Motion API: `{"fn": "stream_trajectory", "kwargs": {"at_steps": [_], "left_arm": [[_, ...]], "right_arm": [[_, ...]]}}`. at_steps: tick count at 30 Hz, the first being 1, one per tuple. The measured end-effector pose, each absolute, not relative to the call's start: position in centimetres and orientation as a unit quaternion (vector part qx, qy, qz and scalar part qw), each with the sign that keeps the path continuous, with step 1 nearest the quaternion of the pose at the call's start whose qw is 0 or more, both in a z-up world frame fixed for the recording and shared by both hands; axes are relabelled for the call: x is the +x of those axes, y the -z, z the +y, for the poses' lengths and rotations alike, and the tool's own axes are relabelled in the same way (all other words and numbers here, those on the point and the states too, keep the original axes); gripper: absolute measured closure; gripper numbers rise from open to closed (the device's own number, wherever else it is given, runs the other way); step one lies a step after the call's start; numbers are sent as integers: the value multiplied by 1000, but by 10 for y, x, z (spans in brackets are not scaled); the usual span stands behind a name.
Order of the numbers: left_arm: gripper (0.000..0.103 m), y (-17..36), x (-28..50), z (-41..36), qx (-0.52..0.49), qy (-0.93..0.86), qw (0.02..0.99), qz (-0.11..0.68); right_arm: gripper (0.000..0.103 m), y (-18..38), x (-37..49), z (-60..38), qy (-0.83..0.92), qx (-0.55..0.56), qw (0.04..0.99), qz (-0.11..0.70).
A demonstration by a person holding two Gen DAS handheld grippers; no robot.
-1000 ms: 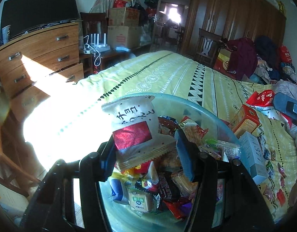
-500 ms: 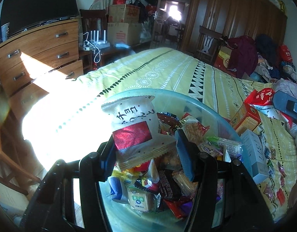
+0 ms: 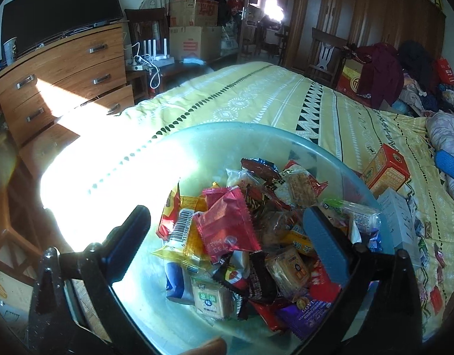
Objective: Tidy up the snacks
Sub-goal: 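Move both open tools back over the snacks on the bed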
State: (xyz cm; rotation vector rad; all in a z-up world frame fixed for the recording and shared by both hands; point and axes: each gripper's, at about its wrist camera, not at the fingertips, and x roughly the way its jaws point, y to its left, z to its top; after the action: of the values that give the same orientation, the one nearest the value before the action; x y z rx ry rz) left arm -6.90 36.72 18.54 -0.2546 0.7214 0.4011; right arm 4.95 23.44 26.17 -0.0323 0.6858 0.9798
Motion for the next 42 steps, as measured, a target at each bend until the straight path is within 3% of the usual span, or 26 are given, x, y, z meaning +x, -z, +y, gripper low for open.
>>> {"fn": "stream_trajectory", "kwargs": {"at_steps": [7, 17, 26, 42], "left_arm": [[0, -199, -66, 289, -40, -176, 924, 338], [0, -214, -73, 134, 137, -98, 936, 308], [0, -217, -89, 57, 165, -24, 939, 301], [0, -214, -97, -8, 198, -1, 928, 314]], "right_arm": [[9, -254, 32, 165, -398, -3, 865, 306], [7, -210, -1, 25, -300, 30, 883, 359], [5, -219, -17, -97, -205, 95, 911, 345], [3, -208, -34, -150, -189, 138, 909, 346]]}}
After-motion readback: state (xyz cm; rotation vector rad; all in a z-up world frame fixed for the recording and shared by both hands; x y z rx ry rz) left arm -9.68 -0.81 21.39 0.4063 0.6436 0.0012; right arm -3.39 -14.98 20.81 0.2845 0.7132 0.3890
